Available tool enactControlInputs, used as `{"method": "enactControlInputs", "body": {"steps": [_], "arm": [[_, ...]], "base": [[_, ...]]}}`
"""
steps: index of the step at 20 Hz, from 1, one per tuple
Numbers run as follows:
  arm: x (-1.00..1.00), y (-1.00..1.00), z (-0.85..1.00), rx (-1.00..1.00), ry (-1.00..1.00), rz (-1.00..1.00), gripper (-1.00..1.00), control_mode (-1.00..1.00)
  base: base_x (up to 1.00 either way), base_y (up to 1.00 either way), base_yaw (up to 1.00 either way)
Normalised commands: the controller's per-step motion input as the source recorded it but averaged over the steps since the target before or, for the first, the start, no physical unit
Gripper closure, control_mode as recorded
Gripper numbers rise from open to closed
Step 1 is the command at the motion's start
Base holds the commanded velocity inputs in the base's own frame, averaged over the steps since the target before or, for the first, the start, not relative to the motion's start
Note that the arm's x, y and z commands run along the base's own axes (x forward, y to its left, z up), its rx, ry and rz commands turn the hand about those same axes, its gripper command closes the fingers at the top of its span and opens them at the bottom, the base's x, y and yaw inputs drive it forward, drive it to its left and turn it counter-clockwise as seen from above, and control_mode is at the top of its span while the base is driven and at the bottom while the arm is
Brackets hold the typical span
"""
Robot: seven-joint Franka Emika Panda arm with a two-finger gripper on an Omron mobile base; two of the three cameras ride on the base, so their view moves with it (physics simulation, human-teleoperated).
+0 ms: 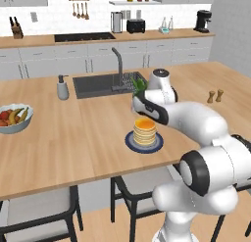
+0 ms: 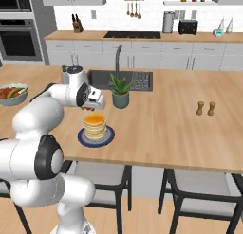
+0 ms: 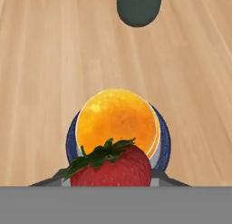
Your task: Take the strawberry from the fridge and place it on top of the pancake, located on the dining counter.
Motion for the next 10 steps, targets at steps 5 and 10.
{"method": "enactControlInputs", "body": {"steps": [5, 10], "arm": [[0.29, -0.01, -0.42, -0.02, 0.18, 0.00, 1.00, -1.00], [0.23, -0.15, -0.25, -0.01, 0.04, 0.00, 1.00, -1.00]], "base": [[0.00, 0.00, 0.00], [0.00, 0.00, 0.00]]}}
